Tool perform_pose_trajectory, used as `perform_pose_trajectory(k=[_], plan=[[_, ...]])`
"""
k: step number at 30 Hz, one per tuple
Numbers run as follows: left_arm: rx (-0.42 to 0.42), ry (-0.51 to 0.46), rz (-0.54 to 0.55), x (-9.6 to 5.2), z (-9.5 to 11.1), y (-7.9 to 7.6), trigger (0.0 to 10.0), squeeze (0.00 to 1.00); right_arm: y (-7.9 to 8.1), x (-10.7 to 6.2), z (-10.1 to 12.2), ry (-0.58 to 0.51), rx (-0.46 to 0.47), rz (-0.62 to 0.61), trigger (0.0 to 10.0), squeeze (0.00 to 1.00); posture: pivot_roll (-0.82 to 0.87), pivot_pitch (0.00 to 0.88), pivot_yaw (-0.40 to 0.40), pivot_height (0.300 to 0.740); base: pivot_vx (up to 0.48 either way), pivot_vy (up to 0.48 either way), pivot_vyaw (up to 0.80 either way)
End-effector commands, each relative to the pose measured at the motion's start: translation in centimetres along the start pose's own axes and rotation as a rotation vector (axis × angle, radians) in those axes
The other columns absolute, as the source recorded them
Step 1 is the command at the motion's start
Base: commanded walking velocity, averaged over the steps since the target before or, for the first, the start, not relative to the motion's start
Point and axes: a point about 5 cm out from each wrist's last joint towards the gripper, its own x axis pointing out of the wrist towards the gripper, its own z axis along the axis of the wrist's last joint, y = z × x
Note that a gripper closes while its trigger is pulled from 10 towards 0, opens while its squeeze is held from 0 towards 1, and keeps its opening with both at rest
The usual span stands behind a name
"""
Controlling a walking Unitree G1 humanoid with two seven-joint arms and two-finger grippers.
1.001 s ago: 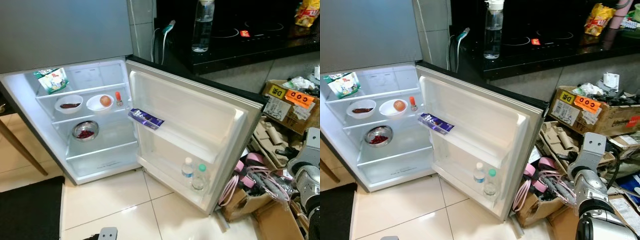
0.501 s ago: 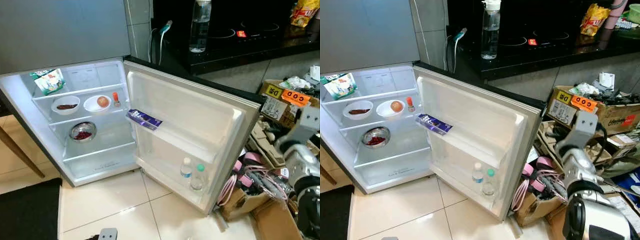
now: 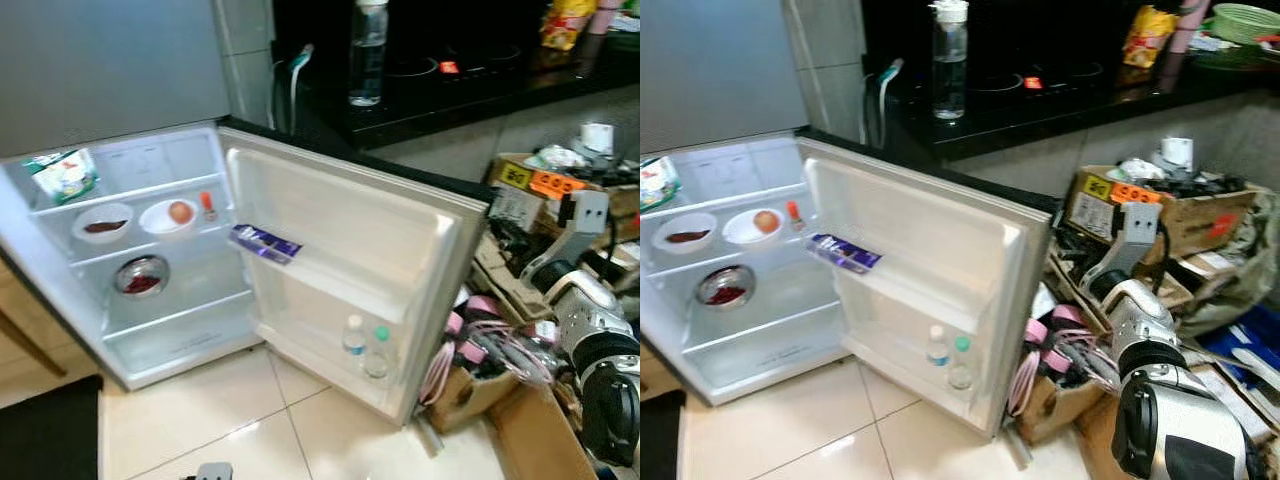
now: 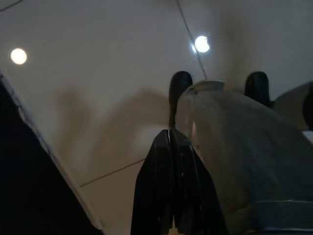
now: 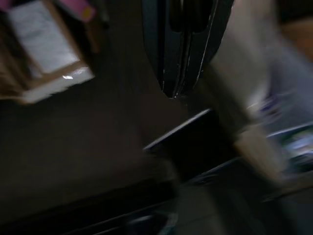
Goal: Restocking fridge
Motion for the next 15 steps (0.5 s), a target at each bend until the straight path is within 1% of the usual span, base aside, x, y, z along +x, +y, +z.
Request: perform_pose_trajectory(k=[1, 5, 6, 8, 9, 10, 12, 13, 14, 15], plan=[[-0.01, 0.023, -0.002, -0.1, -0.6, -0.1, 10.0, 0.0, 2.4, 1.3, -0.9, 0.082, -0.012, 0.24, 10.0, 0.0, -0.07, 0.0, -0.021, 0.74, 0.0, 0.0, 0.0], [-0.013, 0.022, -0.002, 0.0, -0.5, -0.1, 10.0, 0.0, 3.4, 0.8, -1.5, 0.162, 0.002, 0.464, 10.0, 0.0, -0.08, 0.0, -0.021, 0.74, 0.0, 0.0, 0.0], [-0.013, 0.022, -0.002, 0.0, -0.5, -0.1, 10.0, 0.0, 3.4, 0.8, -1.5, 0.162, 0.002, 0.464, 10.0, 0.0, -0.08, 0.0, -0.021, 0.74, 0.0, 0.0, 0.0], [-0.014, 0.021, -0.002, 0.0, -0.5, -0.1, 10.0, 0.0, 3.7, 0.3, -1.7, 0.199, 0.017, 0.548, 10.0, 0.0, -0.08, 0.0, -0.021, 0.74, 0.0, 0.0, 0.0], [-0.014, 0.021, -0.002, 0.0, -0.5, -0.1, 10.0, 0.0, 3.7, 0.3, -1.7, 0.199, 0.017, 0.548, 10.0, 0.0, -0.08, 0.0, -0.021, 0.74, 0.0, 0.0, 0.0], [-0.015, 0.02, -0.001, 0.0, -0.5, -0.1, 10.0, 0.0, 3.7, 0.0, -2.1, 0.237, 0.014, 0.578, 10.0, 0.0, -0.07, 0.0, -0.023, 0.74, 0.0, 0.0, 0.0], [-0.015, 0.017, 0.0, 0.0, -0.4, -0.1, 10.0, 0.0, 3.3, -1.2, -3.6, 0.389, -0.041, 0.584, 10.0, 0.0, -0.07, 0.0, -0.023, 0.74, 0.0, 0.0, 0.0], [-0.015, 0.016, 0.0, 0.0, -0.4, -0.1, 10.0, 0.0, 3.0, -1.7, -4.2, 0.461, -0.066, 0.567, 10.0, 0.0, -0.07, 0.0, -0.023, 0.74, 0.0, 0.0, 0.0], [-0.015, 0.015, 0.0, 0.0, -0.3, -0.1, 10.0, 0.0, 2.8, -2.1, -4.5, 0.503, -0.08, 0.554, 10.0, 0.0, -0.07, 0.0, -0.023, 0.74, 0.0, 0.0, 0.0], [-0.015, 0.015, 0.0, 0.0, -0.3, -0.1, 10.0, 0.0, 2.8, -2.1, -4.5, 0.503, -0.08, 0.554, 10.0, 0.0, -0.07, 0.0, -0.023, 0.74, 0.0, 0.0, 0.0]])
